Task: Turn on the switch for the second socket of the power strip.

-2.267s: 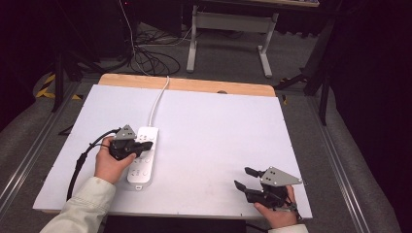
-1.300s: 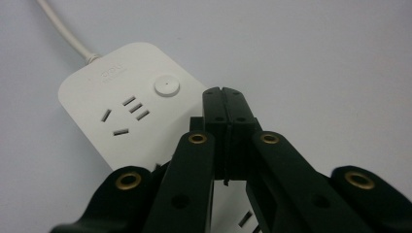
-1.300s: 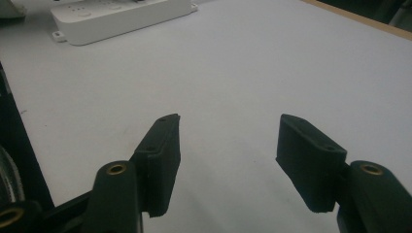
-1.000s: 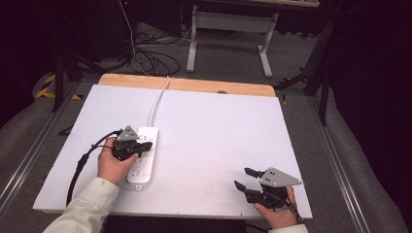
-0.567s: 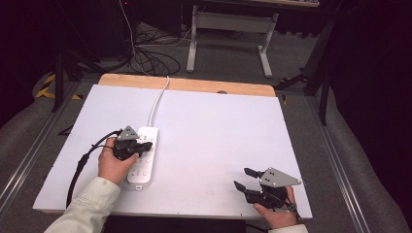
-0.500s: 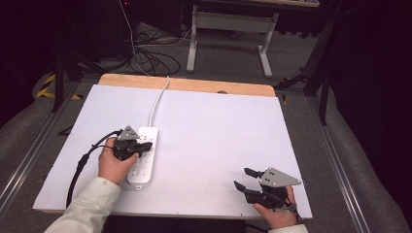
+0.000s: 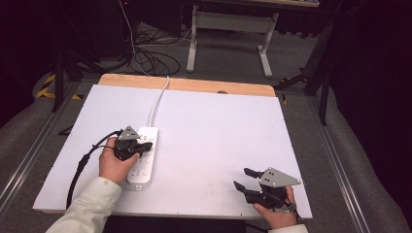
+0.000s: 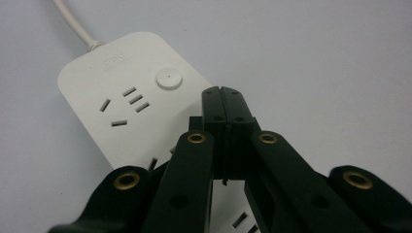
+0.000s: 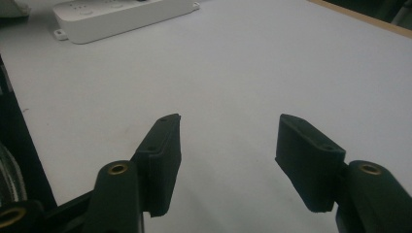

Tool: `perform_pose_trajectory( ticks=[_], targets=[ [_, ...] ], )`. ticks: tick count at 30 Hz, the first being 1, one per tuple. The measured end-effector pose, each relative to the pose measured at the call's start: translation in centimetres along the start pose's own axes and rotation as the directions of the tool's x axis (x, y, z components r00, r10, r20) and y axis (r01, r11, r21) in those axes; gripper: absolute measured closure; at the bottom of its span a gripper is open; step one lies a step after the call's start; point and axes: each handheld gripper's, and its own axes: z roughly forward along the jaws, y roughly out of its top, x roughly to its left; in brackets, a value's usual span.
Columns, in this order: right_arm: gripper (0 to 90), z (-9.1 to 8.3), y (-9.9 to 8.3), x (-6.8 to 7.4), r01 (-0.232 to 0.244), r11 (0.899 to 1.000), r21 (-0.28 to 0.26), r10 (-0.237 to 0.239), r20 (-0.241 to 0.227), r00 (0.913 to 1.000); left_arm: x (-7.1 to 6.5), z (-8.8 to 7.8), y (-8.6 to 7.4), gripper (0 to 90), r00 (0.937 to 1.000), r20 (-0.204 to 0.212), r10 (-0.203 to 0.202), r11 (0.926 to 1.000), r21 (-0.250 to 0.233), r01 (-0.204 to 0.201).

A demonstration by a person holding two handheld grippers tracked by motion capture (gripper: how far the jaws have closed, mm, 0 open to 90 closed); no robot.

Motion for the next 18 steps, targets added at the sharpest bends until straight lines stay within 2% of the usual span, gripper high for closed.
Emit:
perform_pose_trajectory(
  ticks=[7,10,13,18],
  targets=[
    [42.7,0.03,-0.02,-0.03,-0.002,1.000,0.002,0.002,0.000,1.0000,0.09,0.01,-0.01,90.0,0.9999,0.009,-0.005,1.0000,0.001,0.005],
    [42.7,0.06,-0.03,-0.02,-0.004,1.000,0.002,0.004,-0.002,1.0000,0.00,0.02,0.01,90.0,0.9999,0.001,-0.016,0.9999,0.001,0.016],
    [42.7,0.06,-0.03,-0.02,-0.003,1.000,0.005,0.003,-0.002,1.0000,-0.21,0.01,0.04,90.0,0.9998,-0.016,-0.009,1.0000,0.005,0.009],
    [42.7,0.06,-0.03,-0.02,-0.003,1.000,0.005,0.003,-0.002,1.0000,-0.18,0.03,0.04,90.0,0.9999,-0.011,-0.008,1.0000,0.005,0.008]
  ],
)
